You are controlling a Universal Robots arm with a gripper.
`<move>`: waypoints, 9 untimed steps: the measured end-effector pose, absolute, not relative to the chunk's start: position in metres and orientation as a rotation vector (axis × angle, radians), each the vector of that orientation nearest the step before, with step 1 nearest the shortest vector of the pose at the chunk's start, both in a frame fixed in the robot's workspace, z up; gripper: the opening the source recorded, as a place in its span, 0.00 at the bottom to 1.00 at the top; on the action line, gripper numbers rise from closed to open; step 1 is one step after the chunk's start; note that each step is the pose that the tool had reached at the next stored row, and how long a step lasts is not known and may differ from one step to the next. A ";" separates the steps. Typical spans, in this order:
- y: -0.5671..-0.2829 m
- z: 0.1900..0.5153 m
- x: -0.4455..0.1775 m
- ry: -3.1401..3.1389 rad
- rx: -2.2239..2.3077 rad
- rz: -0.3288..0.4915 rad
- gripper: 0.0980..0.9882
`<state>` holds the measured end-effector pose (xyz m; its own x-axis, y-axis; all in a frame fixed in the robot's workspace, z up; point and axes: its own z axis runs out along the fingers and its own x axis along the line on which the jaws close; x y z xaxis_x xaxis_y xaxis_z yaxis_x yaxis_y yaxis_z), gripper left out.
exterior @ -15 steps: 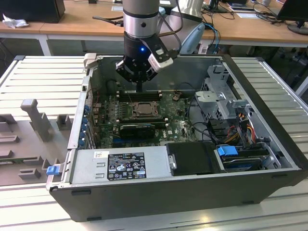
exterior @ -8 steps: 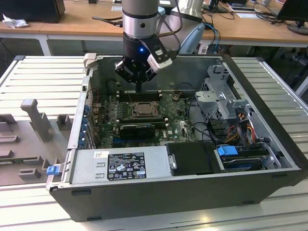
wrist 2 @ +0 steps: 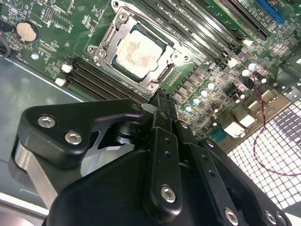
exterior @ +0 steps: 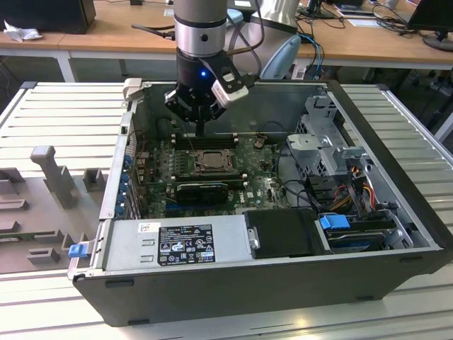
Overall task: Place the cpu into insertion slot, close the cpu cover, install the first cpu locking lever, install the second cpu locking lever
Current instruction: 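Install the first cpu locking lever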
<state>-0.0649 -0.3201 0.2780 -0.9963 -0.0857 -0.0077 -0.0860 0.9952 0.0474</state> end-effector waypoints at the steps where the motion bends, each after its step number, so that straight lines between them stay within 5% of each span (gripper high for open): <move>1: -0.320 0.278 -0.066 3.132 -0.135 0.075 0.01; 9: -0.320 0.278 -0.073 3.132 -0.135 0.075 0.01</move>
<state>-0.0727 -0.3201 0.2776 -0.9963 -0.0857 -0.0076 -0.0859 0.9952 0.0474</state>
